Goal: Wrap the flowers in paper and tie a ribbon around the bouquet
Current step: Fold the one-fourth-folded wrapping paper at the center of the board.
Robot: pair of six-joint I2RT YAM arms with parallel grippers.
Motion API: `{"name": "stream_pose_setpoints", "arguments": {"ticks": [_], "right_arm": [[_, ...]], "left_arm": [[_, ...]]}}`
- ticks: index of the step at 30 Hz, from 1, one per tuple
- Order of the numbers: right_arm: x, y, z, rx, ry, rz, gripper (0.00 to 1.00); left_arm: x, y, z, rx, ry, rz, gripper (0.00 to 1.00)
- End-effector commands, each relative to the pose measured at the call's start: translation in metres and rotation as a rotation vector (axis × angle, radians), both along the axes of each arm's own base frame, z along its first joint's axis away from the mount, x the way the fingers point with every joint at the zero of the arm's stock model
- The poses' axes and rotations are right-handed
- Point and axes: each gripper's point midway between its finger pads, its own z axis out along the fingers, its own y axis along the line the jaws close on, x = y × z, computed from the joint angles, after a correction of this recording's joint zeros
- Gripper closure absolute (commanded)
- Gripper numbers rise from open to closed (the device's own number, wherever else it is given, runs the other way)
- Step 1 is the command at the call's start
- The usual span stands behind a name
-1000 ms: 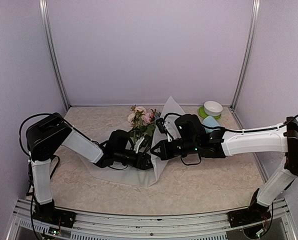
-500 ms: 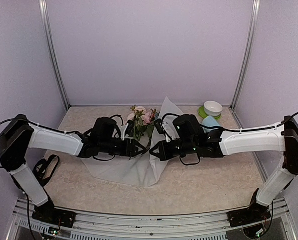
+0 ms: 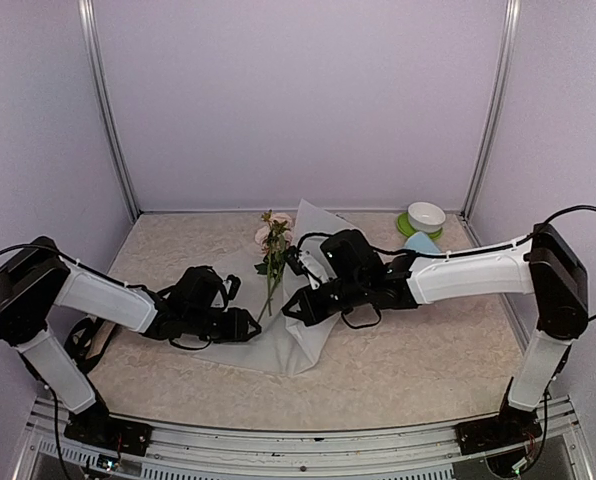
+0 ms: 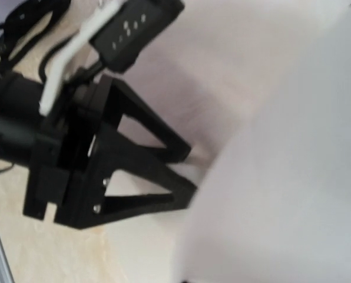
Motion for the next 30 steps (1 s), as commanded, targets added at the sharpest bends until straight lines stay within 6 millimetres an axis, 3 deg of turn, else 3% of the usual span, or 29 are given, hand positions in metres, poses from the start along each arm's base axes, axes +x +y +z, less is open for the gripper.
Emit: {"name": "stream_pose_setpoints", "arguments": {"ticks": [1, 8, 13, 17, 23, 26, 30], "right_arm": [[-0.007, 0.012, -0.008, -0.004, 0.014, 0.085, 1.0], [-0.01, 0.044, -0.016, -0.016, -0.015, 0.196, 1.0], [-0.008, 0.05, -0.049, -0.066, 0.035, 0.205, 1.0], [-0.009, 0.043, -0.069, -0.109, 0.045, 0.198, 1.0], [-0.012, 0.04, -0.09, -0.14, 0.065, 0.205, 1.0], [-0.012, 0.039, -0.094, -0.145, 0.063, 0.203, 1.0], [-0.011, 0.037, -0.098, -0.153, 0.062, 0.199, 1.0]], "left_arm": [[0.002, 0.003, -0.018, 0.029, 0.026, 0.008, 0.47], [-0.008, -0.001, -0.04, 0.01, 0.094, 0.001, 0.48], [-0.005, -0.002, -0.033, 0.002, 0.07, 0.003, 0.48], [0.01, 0.005, -0.004, 0.005, -0.022, 0.05, 0.41], [0.044, 0.029, 0.073, -0.02, -0.236, 0.198, 0.29], [0.051, 0.029, 0.105, -0.094, -0.295, 0.207, 0.22], [0.059, 0.011, 0.109, -0.251, -0.275, 0.108, 0.17]]}}
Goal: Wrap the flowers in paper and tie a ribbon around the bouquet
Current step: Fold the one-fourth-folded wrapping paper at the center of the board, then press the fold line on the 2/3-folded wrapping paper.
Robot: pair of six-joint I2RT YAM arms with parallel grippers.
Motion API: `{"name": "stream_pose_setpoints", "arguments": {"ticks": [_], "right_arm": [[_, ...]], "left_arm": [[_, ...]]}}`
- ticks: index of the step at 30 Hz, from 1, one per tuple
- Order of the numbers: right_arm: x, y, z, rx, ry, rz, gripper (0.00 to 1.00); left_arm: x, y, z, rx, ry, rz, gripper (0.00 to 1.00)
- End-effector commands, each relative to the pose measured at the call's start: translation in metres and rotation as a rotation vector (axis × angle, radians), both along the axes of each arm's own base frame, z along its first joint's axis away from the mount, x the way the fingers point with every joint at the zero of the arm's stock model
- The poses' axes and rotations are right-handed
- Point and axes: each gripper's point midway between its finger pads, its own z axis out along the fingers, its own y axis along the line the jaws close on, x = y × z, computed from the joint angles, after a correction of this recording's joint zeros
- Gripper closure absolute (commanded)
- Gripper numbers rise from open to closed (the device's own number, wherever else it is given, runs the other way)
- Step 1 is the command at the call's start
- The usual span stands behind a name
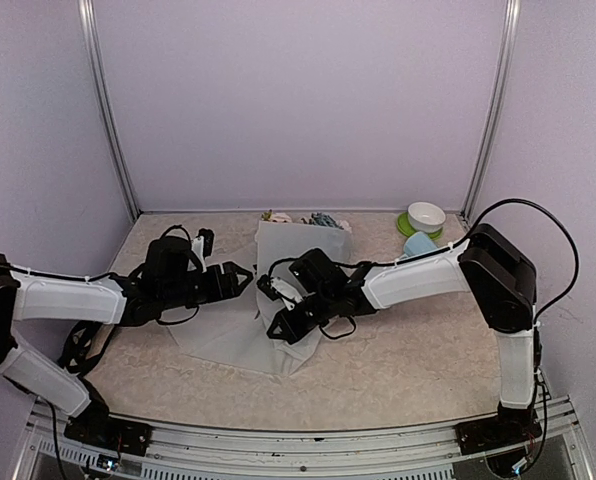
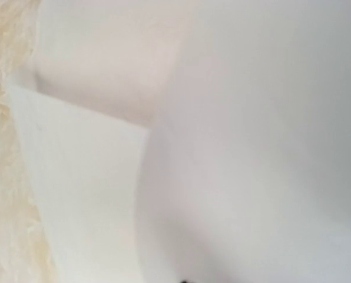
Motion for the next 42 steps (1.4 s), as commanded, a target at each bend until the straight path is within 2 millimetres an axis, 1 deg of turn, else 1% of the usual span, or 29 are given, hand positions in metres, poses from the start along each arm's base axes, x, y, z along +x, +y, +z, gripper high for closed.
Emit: {"name": "stream_pose_setpoints", "arguments": {"ticks": [1, 4, 5, 6, 8, 12, 13, 14, 16, 17, 18, 19, 21, 24, 25, 27, 28, 30, 31, 33, 36, 37, 39, 40, 41, 42], "right_arm": [[-0.009, -0.001, -0.016, -0.024, 0.008, 0.024, 1.0], [-0.009, 0.0, -0.014, -0.013, 0.009, 0.025, 1.0], [-0.01, 0.0, -0.013, -0.013, 0.01, 0.024, 1.0], [-0.009, 0.0, -0.012, -0.011, 0.008, 0.021, 1.0], [-0.009, -0.001, -0.012, -0.01, 0.005, 0.02, 1.0], [-0.01, 0.0, -0.011, -0.007, 0.006, 0.022, 1.0], [-0.01, -0.001, -0.011, -0.007, 0.008, 0.022, 1.0], [-0.01, -0.001, -0.011, -0.007, 0.009, 0.023, 1.0], [-0.01, -0.001, -0.01, -0.004, 0.006, 0.024, 1.0], [-0.01, 0.0, -0.009, -0.003, 0.004, 0.025, 1.0], [-0.009, 0.0, -0.008, -0.004, -0.001, 0.024, 1.0], [-0.009, -0.001, -0.008, -0.006, -0.002, 0.024, 1.0], [-0.01, -0.002, -0.009, -0.013, -0.002, 0.024, 1.0], [-0.011, -0.004, -0.008, -0.016, 0.002, 0.024, 0.99], [-0.012, -0.005, -0.006, -0.013, 0.003, 0.024, 0.97], [-0.013, -0.005, 0.002, 0.001, 0.0, 0.029, 0.95], [-0.014, -0.005, 0.007, 0.008, -0.002, 0.032, 0.9], [-0.017, -0.005, 0.018, 0.021, -0.004, 0.045, 0.75], [-0.02, -0.007, 0.024, 0.028, -0.005, 0.055, 0.69], [-0.029, -0.013, 0.04, 0.051, -0.013, 0.081, 0.57], [-0.049, -0.029, 0.07, 0.119, -0.032, 0.133, 0.38], [-0.056, -0.034, 0.079, 0.146, -0.038, 0.148, 0.34], [-0.068, -0.042, 0.092, 0.189, -0.028, 0.186, 0.32], [-0.069, -0.046, 0.091, 0.189, -0.022, 0.181, 0.32], [-0.065, -0.049, 0.087, 0.176, -0.019, 0.153, 0.33], [-0.059, -0.051, 0.08, 0.151, -0.017, 0.117, 0.37]], "left_arm": [[0.012, -0.016, -0.001, -0.129, 0.007, -0.115, 0.15], [0.016, -0.028, -0.004, -0.261, 0.039, -0.201, 0.11], [0.014, -0.036, -0.002, -0.295, 0.035, -0.244, 0.08], [0.013, -0.041, 0.003, -0.323, 0.018, -0.27, 0.08], [0.012, -0.049, 0.011, -0.346, -0.026, -0.304, 0.11], [0.008, -0.056, 0.02, -0.348, -0.084, -0.34, 0.17], [0.006, -0.057, 0.02, -0.349, -0.088, -0.345, 0.21], [0.008, -0.056, 0.017, -0.343, -0.08, -0.337, 0.26], [0.013, -0.056, 0.002, -0.32, -0.034, -0.319, 0.41], [0.014, -0.059, -0.002, -0.325, -0.021, -0.336, 0.46], [0.012, -0.064, -0.01, -0.336, 0.005, -0.36, 0.51], [0.009, -0.069, -0.011, -0.354, 0.011, -0.385, 0.57], [0.005, -0.075, -0.017, -0.366, 0.03, -0.407, 0.74], [0.005, -0.073, -0.023, -0.355, 0.038, -0.396, 0.97], [0.007, -0.071, -0.024, -0.348, 0.038, -0.39, 1.0], [0.013, -0.068, -0.03, -0.314, 0.039, -0.371, 1.0], [0.018, -0.065, -0.036, -0.288, 0.047, -0.347, 1.0], [0.027, -0.056, -0.054, -0.231, 0.086, -0.293, 1.0], [0.031, -0.052, -0.061, -0.212, 0.098, -0.279, 1.0], [0.032, -0.049, -0.069, -0.201, 0.11, -0.274, 1.0], [0.029, -0.047, -0.079, -0.175, 0.126, -0.268, 1.0], [0.028, -0.047, -0.083, -0.168, 0.131, -0.267, 1.0], [0.027, -0.047, -0.086, -0.169, 0.135, -0.272, 1.0], [0.026, -0.048, -0.087, -0.174, 0.138, -0.278, 1.0], [0.025, -0.049, -0.088, -0.177, 0.139, -0.284, 1.0], [0.025, -0.05, -0.088, -0.177, 0.139, -0.286, 1.0]]}}
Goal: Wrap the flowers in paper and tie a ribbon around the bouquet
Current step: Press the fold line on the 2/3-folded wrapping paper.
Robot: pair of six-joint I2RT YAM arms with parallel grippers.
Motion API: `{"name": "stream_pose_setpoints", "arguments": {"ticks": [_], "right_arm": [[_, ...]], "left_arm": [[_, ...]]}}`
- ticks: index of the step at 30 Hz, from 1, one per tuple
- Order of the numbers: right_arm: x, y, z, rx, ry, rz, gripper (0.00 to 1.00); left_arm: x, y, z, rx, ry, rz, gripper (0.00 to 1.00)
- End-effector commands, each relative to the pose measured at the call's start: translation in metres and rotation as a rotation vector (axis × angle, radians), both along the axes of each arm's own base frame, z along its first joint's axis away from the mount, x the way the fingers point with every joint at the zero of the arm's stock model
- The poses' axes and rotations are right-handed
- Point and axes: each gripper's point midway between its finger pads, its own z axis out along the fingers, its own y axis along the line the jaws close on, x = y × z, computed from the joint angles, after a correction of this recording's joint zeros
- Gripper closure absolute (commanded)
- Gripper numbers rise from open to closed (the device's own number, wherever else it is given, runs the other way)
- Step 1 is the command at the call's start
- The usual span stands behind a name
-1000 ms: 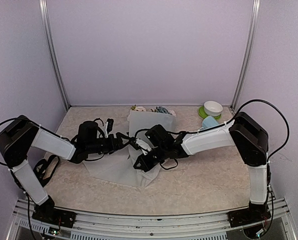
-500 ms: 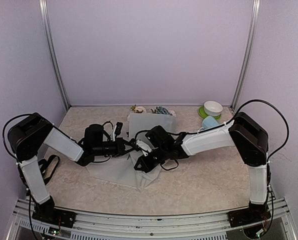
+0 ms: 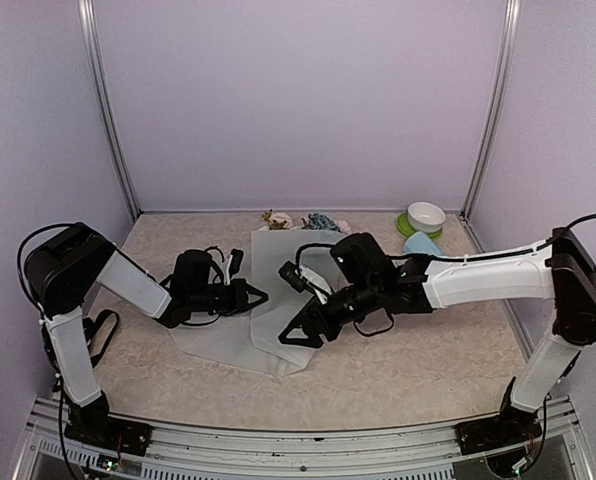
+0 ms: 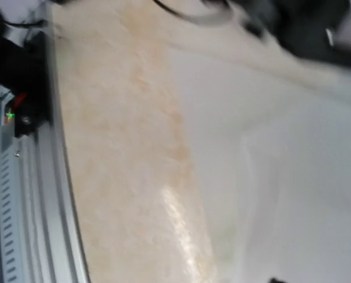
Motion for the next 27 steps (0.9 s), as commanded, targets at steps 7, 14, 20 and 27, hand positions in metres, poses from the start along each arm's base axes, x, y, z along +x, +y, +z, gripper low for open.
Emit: {"name": "stream_pose_setpoints", "arguments": {"ticks": [7, 14, 20, 27], "right_arm": [[0.032, -0.007, -0.069, -0.172, 0.03, -0.165, 0.8], [-0.01, -0.035, -0.121, -0.326, 0.065, -0.133, 0.91], [-0.031, -0.074, -0.123, -0.366, 0.117, -0.191, 0.91], [0.014, -0.096, -0.075, -0.263, 0.095, -0.355, 0.72]], "left_arm": [[-0.003, 0.004, -0.017, 0.051, 0.01, 0.002, 1.0], [-0.002, 0.007, -0.025, 0.061, 0.032, 0.011, 1.0], [-0.001, 0.005, -0.03, 0.059, 0.044, 0.009, 1.0], [-0.002, 0.003, -0.031, 0.056, 0.043, -0.002, 1.0]]}}
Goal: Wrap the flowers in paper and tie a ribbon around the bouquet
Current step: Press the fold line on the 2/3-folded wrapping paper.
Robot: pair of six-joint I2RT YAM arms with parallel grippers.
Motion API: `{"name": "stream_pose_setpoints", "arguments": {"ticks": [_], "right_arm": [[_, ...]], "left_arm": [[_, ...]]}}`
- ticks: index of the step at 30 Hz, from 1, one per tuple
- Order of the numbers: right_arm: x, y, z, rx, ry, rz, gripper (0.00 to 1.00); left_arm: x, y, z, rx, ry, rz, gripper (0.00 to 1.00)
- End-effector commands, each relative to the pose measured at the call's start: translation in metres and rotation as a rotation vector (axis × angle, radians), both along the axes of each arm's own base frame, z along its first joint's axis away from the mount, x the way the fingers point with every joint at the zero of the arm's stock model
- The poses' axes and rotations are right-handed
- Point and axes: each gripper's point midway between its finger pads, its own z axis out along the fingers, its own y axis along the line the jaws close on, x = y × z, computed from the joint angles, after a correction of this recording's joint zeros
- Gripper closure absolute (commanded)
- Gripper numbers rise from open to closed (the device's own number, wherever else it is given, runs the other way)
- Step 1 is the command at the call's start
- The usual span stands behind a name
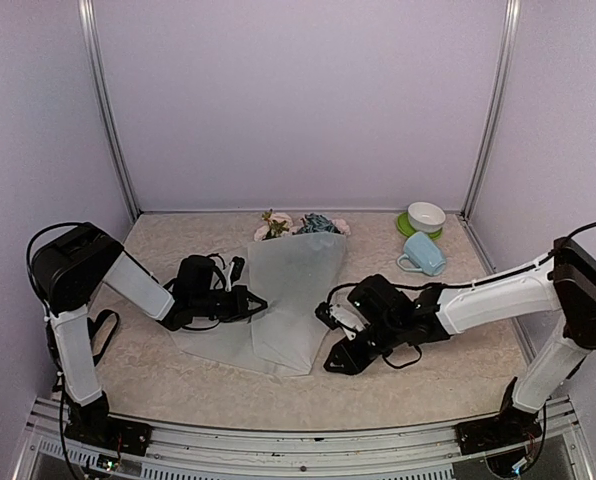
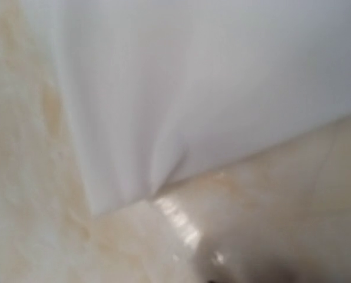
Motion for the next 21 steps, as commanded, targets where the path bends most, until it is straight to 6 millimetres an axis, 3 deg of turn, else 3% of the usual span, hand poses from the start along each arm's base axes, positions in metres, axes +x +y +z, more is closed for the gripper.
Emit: {"name": "stream_pose_setpoints", "arguments": {"ticks": [1, 4, 6, 8, 14, 21], "right_arm": [[0.048, -0.022, 0.03, 0.075, -0.027, -0.171, 0.69], [0.095, -0.038, 0.044, 0.187, -0.021, -0.302, 0.39], [0.129, -0.048, 0.048, 0.252, -0.007, -0.375, 0.29], [0.152, -0.043, 0.05, 0.306, 0.001, -0.386, 0.26], [0.174, -0.015, 0.029, 0.352, 0.064, -0.332, 0.31], [0.174, -0.002, 0.01, 0.4, 0.156, -0.321, 0.61]], "left_arm": [[0.001, 0.001, -0.006, 0.014, 0.0, -0.004, 1.0], [0.001, 0.002, -0.007, 0.02, 0.006, 0.001, 1.0], [0.0, 0.002, -0.009, 0.023, 0.013, 0.005, 1.0], [-0.001, 0.003, -0.011, 0.027, 0.021, 0.007, 1.0], [-0.004, 0.005, -0.017, 0.036, 0.041, 0.015, 1.0], [-0.006, 0.007, -0.027, 0.06, 0.077, 0.027, 1.0]]}}
